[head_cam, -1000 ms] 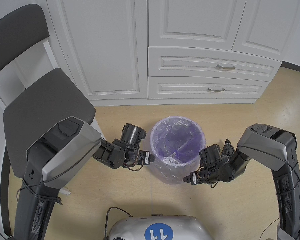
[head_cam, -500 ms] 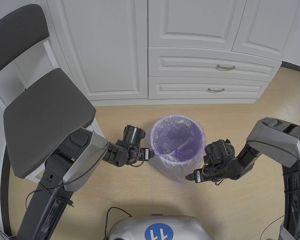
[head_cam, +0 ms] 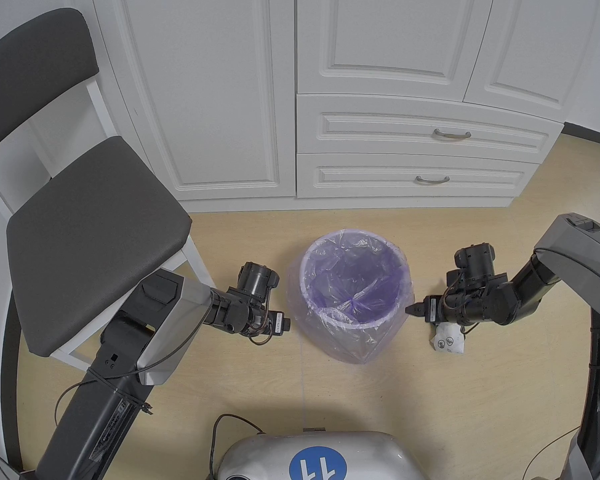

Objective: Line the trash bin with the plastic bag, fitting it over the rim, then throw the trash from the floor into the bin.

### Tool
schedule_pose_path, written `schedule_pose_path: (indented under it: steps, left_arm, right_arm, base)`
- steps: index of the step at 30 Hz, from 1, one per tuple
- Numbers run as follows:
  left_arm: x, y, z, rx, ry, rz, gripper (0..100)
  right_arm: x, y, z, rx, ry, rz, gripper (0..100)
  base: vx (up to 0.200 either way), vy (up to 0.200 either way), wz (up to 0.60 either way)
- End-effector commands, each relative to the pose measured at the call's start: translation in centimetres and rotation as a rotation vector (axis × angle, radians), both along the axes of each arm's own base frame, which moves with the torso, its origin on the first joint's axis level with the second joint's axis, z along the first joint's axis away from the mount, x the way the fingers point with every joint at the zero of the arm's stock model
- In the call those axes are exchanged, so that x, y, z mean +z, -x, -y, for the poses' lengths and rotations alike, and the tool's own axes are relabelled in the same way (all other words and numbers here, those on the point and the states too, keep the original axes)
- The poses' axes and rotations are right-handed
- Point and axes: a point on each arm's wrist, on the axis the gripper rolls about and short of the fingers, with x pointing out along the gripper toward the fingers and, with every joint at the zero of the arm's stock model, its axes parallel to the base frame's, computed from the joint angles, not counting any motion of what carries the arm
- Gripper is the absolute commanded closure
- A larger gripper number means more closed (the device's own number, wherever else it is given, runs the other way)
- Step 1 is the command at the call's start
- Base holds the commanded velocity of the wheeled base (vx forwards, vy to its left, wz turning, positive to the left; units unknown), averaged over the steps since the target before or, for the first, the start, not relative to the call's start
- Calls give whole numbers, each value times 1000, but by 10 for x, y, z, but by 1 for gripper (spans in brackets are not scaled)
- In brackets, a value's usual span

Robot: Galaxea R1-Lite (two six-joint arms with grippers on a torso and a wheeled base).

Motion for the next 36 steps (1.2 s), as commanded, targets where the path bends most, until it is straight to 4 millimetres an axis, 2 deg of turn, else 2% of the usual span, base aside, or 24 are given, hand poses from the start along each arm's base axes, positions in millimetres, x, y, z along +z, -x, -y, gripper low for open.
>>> schedule_pose_path:
  steps: [1,5,9,12,16,19,24,31,36]
  left_arm:
    - [-2,1,-6,22,-39,-32,0]
    - [29,5,-3,20,-53,-36,0]
    - [48,20,-2,6,-58,-50,0]
    - [56,31,-3,-3,-62,-63,0]
    - [57,41,-4,-11,-50,-43,0]
    - [56,44,-6,-11,-42,-20,0]
    - [56,51,-11,-9,-33,-6,0]
    - [62,60,-16,-5,-25,3,0]
    - [63,61,-18,-3,-21,14,0]
  right_arm:
    - [8,-20,18,-81,-44,71,0]
    - [-6,-43,16,-167,-141,124,0]
    - [-24,-67,12,-243,-209,169,0]
    - [-39,-84,4,-312,-251,195,0]
    - [-58,-90,-10,-329,-282,182,0]
    - [-62,-89,-12,-323,-274,176,0]
    - [-55,-80,-10,-313,-267,147,0]
    - [-47,-40,-6,-147,-216,31,0]
    - [-40,-16,-12,-34,-196,-15,0]
  base:
    - [0,0,0]
    - [0,0,0]
    - [0,0,0]
    - [0,0,0]
    - [0,0,0]
    - [0,0,0]
    - [0,0,0]
    - [0,0,0]
    - [0,0,0]
